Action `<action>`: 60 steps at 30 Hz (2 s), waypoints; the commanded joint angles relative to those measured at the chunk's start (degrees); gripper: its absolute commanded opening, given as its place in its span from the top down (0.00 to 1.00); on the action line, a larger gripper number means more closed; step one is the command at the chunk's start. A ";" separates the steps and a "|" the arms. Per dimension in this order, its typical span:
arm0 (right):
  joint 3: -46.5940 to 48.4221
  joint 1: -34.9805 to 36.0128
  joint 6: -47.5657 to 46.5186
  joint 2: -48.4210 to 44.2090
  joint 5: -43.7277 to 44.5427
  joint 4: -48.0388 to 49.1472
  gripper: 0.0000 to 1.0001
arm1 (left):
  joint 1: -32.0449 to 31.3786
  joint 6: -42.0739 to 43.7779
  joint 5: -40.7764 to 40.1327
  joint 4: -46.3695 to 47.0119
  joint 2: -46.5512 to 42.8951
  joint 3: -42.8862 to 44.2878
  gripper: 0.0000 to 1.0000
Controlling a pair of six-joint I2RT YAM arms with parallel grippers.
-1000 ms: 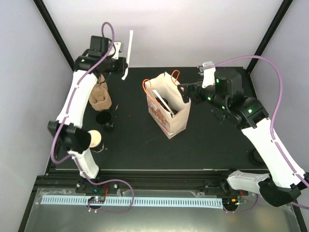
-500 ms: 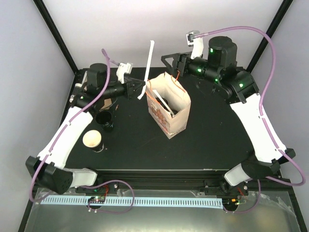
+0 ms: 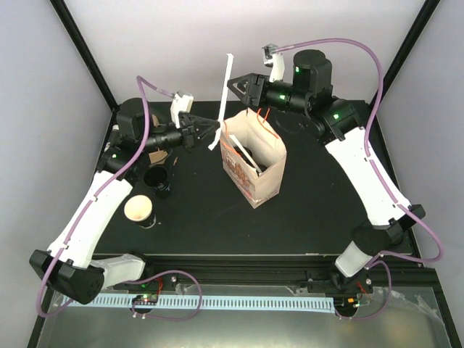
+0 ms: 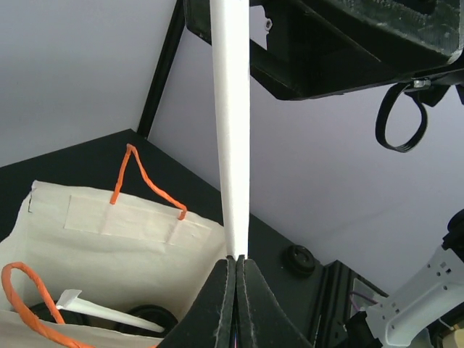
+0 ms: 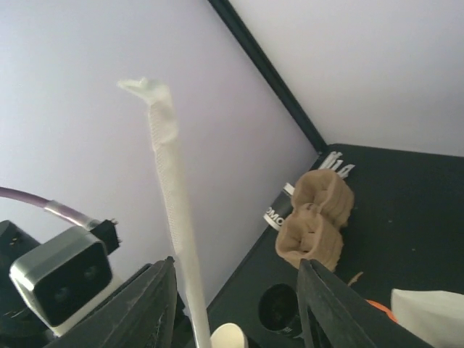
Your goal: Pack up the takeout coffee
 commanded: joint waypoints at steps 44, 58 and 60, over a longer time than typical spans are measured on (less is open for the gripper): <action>-25.85 0.38 -31.10 -16.44 21.21 16.75 0.88 | -0.43 -3.45 -18.83 -6.95 -14.94 -8.92 0.03; -33.15 1.32 -32.82 -19.21 21.36 16.96 0.35 | -0.08 -0.85 -23.79 -8.93 -17.13 -10.62 0.01; -34.63 1.29 -32.23 -20.72 23.61 16.62 0.22 | 0.01 -0.72 -26.60 -9.68 -17.43 -11.58 0.01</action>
